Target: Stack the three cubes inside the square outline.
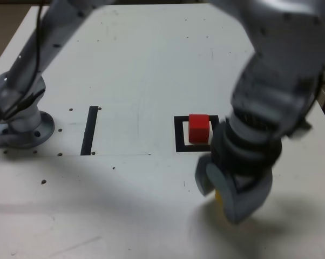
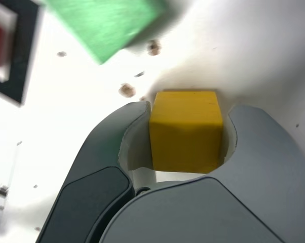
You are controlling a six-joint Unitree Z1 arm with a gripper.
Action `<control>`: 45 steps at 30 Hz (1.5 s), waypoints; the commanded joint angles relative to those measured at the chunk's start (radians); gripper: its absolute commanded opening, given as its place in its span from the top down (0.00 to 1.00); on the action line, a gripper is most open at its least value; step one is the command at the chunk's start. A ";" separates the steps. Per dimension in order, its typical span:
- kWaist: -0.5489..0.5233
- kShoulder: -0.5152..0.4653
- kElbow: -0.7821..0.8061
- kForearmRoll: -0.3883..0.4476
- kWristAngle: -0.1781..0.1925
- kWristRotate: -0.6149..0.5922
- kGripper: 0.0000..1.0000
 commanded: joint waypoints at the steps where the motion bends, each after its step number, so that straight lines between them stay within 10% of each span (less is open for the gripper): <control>1: 0.008 -0.034 0.004 0.017 0.008 -0.017 0.70; 18: 0.166 -0.211 0.177 0.073 0.018 -0.254 0.70; 45: 0.410 -0.269 0.346 -0.064 -0.120 -0.389 0.70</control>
